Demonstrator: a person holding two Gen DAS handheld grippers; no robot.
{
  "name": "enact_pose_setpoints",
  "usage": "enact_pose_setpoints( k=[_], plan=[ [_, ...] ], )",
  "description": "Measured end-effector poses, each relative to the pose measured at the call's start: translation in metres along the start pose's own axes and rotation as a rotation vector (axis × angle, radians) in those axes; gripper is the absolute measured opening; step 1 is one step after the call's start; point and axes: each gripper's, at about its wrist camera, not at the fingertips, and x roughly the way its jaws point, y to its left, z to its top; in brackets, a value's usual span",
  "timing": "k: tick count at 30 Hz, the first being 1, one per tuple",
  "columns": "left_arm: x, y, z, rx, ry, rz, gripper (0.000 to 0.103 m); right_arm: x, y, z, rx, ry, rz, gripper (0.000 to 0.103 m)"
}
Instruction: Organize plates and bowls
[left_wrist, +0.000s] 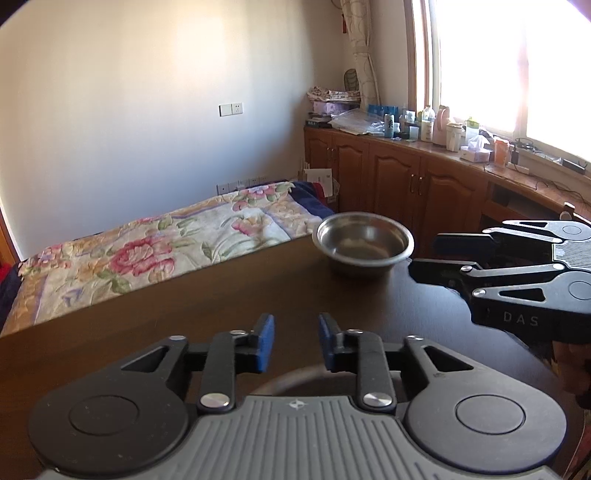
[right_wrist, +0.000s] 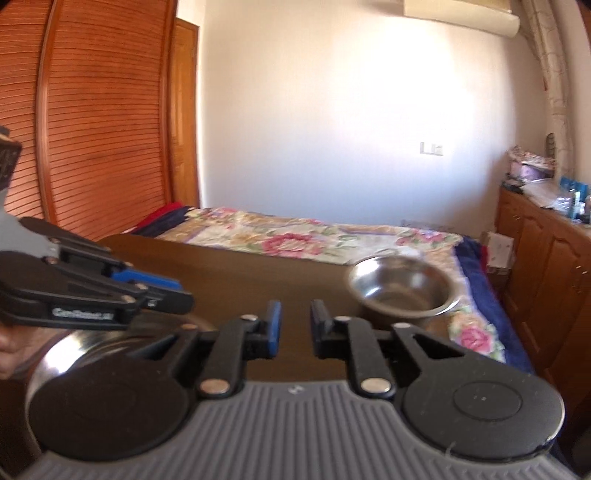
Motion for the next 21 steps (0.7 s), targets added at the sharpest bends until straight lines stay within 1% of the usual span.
enact_pose_setpoints(
  k=[1, 2, 6, 8, 12, 16, 19, 21],
  plan=[
    [0.003, 0.001, 0.004, -0.002, -0.002, -0.008, 0.034, 0.001, -0.005, 0.002, -0.005, -0.005, -0.017, 0.039],
    [0.005, 0.002, 0.008, -0.004, -0.003, -0.012, 0.037, 0.002, -0.008, 0.003, -0.011, -0.011, -0.033, 0.041],
    [0.018, 0.004, 0.025, -0.009, -0.006, -0.014, 0.046, 0.01, -0.029, 0.007, -0.01, -0.014, -0.096, 0.041],
    [0.023, 0.005, 0.033, -0.006, -0.008, -0.017, 0.047, 0.015, -0.04, 0.008, -0.001, -0.013, -0.117, 0.041],
    [0.036, 0.003, 0.047, -0.003, -0.025, -0.02, 0.06, 0.023, -0.055, 0.006, 0.007, -0.006, -0.155, 0.041],
    [0.053, -0.003, 0.057, 0.009, -0.02, -0.03, 0.061, 0.033, -0.072, 0.001, 0.046, -0.001, -0.176, 0.042],
    [0.07, -0.007, 0.061, 0.027, -0.002, -0.042, 0.061, 0.042, -0.08, -0.003, 0.071, 0.01, -0.185, 0.05],
    [0.082, -0.008, 0.061, 0.031, 0.013, -0.045, 0.061, 0.048, -0.084, -0.005, 0.074, 0.016, -0.196, 0.05]
  ],
)
